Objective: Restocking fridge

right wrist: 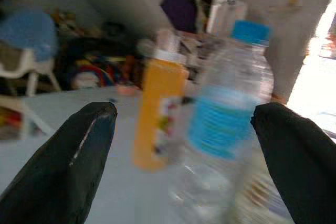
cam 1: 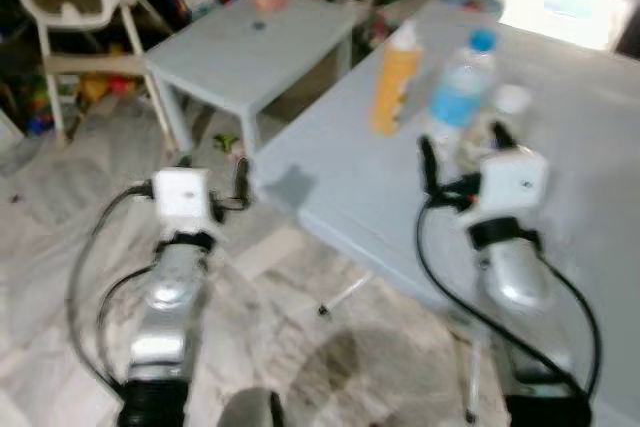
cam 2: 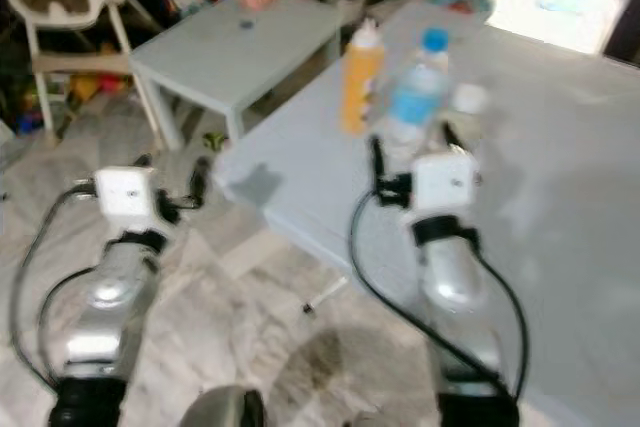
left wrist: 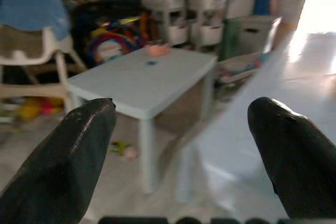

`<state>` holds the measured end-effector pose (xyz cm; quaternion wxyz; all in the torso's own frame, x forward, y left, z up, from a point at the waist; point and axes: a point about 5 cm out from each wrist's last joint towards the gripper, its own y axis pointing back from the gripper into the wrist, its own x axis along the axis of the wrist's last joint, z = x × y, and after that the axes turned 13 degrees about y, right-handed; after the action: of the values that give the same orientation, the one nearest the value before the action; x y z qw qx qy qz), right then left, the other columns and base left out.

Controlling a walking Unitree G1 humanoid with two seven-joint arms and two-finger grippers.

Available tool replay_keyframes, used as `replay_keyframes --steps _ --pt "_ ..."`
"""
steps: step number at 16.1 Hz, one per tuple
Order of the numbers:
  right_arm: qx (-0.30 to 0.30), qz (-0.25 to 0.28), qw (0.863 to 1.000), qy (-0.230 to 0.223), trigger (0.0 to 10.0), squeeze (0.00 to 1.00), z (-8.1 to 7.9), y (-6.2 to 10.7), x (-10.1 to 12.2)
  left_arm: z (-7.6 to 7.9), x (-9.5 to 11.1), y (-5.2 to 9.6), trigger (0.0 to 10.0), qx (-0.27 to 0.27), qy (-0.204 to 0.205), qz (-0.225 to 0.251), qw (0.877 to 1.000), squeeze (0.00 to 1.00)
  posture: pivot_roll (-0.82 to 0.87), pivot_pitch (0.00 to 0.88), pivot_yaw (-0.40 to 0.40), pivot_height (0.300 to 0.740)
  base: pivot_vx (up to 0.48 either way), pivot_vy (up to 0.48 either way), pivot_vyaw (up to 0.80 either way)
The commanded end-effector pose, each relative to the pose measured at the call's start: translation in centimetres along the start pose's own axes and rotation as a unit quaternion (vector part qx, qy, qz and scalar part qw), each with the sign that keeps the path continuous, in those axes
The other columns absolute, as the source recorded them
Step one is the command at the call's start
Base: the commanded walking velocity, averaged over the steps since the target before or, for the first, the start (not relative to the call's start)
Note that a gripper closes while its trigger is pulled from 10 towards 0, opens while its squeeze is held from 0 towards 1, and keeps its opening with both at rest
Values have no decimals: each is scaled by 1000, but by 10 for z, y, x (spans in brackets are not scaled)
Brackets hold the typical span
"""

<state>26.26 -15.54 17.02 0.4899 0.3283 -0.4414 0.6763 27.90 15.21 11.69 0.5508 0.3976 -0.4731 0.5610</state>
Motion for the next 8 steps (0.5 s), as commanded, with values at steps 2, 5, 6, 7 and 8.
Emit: replay_keyframes --steps 2,5,6,7,8 --pt "-14 -7 1000 14 10000 0 9 3 -1 9 -1 1 10000 -10 12 -2 1000 0 -46 74 49 740 0 0 0" --pt "-18 -1 1000 22 10000 0 7 -2 2 11 -1 3 10000 -16 14 -4 1000 0 -37 76 47 740 0 0 0" --pt "-15 2 1000 24 10000 0 5 -2 2 9 -2 5 10000 -13 14 -6 1000 0 -33 76 44 740 0 0 0" --pt "-14 3 1000 25 10000 0 3 -2 3 9 -3 6 10000 -12 14 -7 1000 0 -32 76 44 740 0 0 0" --pt "-14 5 1000 27 10000 0 3 -2 3 9 -3 6 10000 -13 14 -8 1000 0 -30 76 43 740 0 0 0"
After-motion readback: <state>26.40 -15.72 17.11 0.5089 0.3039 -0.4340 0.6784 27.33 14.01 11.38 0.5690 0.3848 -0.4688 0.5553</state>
